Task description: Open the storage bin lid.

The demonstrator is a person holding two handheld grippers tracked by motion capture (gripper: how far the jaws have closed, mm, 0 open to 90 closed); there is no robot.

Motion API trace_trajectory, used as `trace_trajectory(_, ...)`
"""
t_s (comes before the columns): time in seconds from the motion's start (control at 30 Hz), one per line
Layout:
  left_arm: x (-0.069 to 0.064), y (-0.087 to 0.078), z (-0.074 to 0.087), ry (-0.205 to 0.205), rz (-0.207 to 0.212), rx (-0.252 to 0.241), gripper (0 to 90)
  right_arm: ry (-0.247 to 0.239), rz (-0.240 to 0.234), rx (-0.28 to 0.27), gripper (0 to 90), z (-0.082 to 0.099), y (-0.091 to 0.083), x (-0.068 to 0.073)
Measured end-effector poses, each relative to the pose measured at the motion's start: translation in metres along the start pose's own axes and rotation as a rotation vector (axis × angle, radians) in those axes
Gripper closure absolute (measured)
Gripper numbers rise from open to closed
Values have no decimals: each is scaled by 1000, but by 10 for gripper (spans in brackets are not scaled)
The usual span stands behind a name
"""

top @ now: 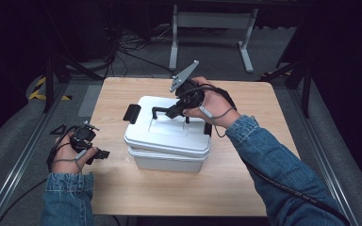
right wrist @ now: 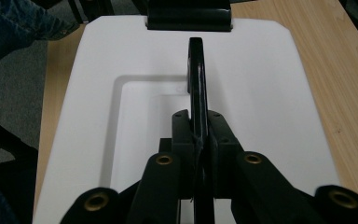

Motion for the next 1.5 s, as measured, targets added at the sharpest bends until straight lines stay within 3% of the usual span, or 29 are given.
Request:
trace_trajectory(0.27,-1,2,-2,-2,4,0,208,13,15,-30,842,6,-18,-2)
trace_trajectory(0.5,-2,4,-8,10,10,8,207,51,57,-54,841,25,-44,-8)
trace_trajectory(1.0,-2,9,-15,14,-12,10,208,173,179,-89,842,77,-102,-32)
trace_trajectory(1.5,0,10,-11,7,-9,4,203,303,282,-103,842,123,-136,-57)
Point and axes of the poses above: each handheld gripper's, and its own axes: y roughly forward along the jaws, z roughly out of its underside, x roughly to its left, the point moved 6 cm from there along y, roughly forward along the jaws, and after that the axes turned 5 degrees about -z, right-handed, at the moved point
